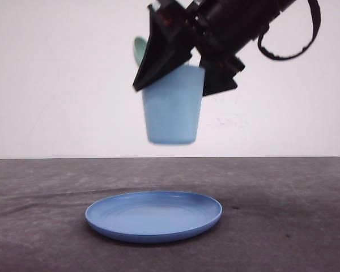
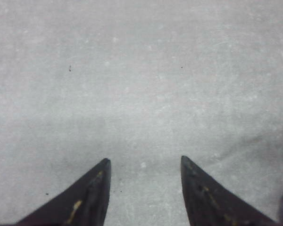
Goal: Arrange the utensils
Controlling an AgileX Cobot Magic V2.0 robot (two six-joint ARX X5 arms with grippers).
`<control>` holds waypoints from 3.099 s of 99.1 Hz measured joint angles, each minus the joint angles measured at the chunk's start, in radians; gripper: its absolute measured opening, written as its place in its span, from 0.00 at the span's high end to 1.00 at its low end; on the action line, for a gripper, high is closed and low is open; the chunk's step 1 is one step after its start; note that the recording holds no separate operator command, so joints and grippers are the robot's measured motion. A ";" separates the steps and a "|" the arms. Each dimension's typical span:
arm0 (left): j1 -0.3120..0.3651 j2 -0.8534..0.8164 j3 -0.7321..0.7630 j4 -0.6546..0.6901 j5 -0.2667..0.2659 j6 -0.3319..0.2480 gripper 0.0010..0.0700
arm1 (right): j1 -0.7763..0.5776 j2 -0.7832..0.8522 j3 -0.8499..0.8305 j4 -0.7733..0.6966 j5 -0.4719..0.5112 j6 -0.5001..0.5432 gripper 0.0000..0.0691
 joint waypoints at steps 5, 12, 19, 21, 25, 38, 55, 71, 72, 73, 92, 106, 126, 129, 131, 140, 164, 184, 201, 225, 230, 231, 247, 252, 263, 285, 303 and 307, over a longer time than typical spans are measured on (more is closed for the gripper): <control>0.000 0.000 0.000 0.000 0.000 0.000 0.62 | 0.017 0.000 -0.026 0.034 0.007 0.002 0.30; 0.000 0.000 0.000 0.000 0.000 0.000 0.62 | 0.040 0.000 -0.060 0.079 0.031 0.009 0.30; 0.000 0.000 0.000 0.000 0.000 0.000 0.62 | 0.057 0.002 -0.091 0.117 0.051 0.017 0.30; 0.000 0.000 0.000 0.000 0.000 0.000 0.62 | 0.060 0.003 -0.100 0.132 0.051 0.018 0.30; 0.000 0.000 0.000 0.000 0.000 0.000 0.62 | 0.068 0.009 -0.117 0.166 0.053 0.021 0.30; 0.000 0.000 0.000 0.000 0.000 0.000 0.62 | 0.081 0.048 -0.135 0.212 0.103 0.023 0.30; 0.000 0.000 0.000 0.000 0.000 0.000 0.62 | 0.081 0.116 -0.135 0.283 0.108 0.023 0.30; 0.000 0.000 0.000 -0.001 0.000 0.000 0.62 | 0.081 0.184 -0.135 0.291 0.110 0.025 0.30; 0.000 0.000 0.000 -0.001 0.000 0.000 0.62 | 0.081 0.185 -0.136 0.291 0.110 0.025 0.30; 0.000 0.000 0.000 -0.001 0.000 0.000 0.62 | 0.081 0.185 -0.136 0.294 0.110 0.025 0.30; 0.000 0.000 0.000 -0.002 0.001 0.000 0.62 | 0.081 0.184 -0.135 0.292 0.102 0.026 0.26; 0.000 0.000 0.000 -0.002 0.001 0.000 0.62 | 0.081 0.184 -0.135 0.290 0.101 0.029 0.03; 0.000 0.000 0.000 -0.002 0.001 0.000 0.62 | 0.073 0.157 -0.135 0.179 0.100 0.049 0.02; 0.000 0.000 0.000 -0.002 0.001 0.000 0.62 | 0.072 0.141 -0.135 0.151 0.100 0.051 0.02; 0.000 0.000 0.000 -0.002 0.001 0.000 0.62 | 0.070 0.129 -0.135 0.132 0.100 0.052 0.02; 0.000 0.000 0.000 -0.002 0.001 0.000 0.62 | 0.056 0.070 -0.135 0.035 0.101 0.052 0.02; 0.000 0.000 0.000 -0.002 0.001 0.000 0.62 | -0.005 -0.134 -0.135 -0.225 0.169 0.052 0.02; 0.000 0.000 0.000 -0.002 0.001 0.000 0.62 | -0.142 -0.336 -0.135 -0.396 0.203 0.055 0.02; 0.000 0.000 0.000 -0.003 0.008 -0.008 0.62 | -0.315 -0.467 -0.112 -0.563 0.204 0.068 0.02; -0.013 0.000 0.000 -0.010 0.032 -0.011 0.62 | -0.567 -0.541 -0.023 -0.785 0.205 0.049 0.02; -0.023 0.000 0.000 -0.017 0.032 -0.011 0.62 | -0.601 -0.547 -0.014 -0.803 0.205 0.043 0.02; -0.025 0.000 0.000 -0.019 0.032 -0.011 0.62 | -0.608 -0.548 -0.013 -0.806 0.205 0.043 0.02; -0.057 -0.003 0.000 -0.061 0.032 -0.011 0.62 | -0.661 -0.549 -0.010 -0.832 0.204 0.027 0.02; -0.068 -0.012 0.000 -0.071 0.032 -0.011 0.62 | -0.663 -0.549 -0.010 -0.838 0.204 0.024 0.02; -0.089 -0.048 0.000 -0.084 0.032 -0.016 0.62 | -0.663 -0.549 -0.010 -0.840 0.203 0.021 0.02; -0.096 -0.124 0.000 -0.120 0.032 -0.024 0.62 | -0.663 -0.549 -0.010 -0.841 0.203 0.030 0.02; -0.096 -0.153 -0.005 -0.175 0.032 -0.034 0.62 | -0.663 -0.549 -0.010 -0.840 0.203 0.046 0.02; -0.096 -0.158 -0.011 -0.175 0.032 -0.035 0.62 | -0.663 -0.549 -0.010 -0.840 0.203 0.048 0.02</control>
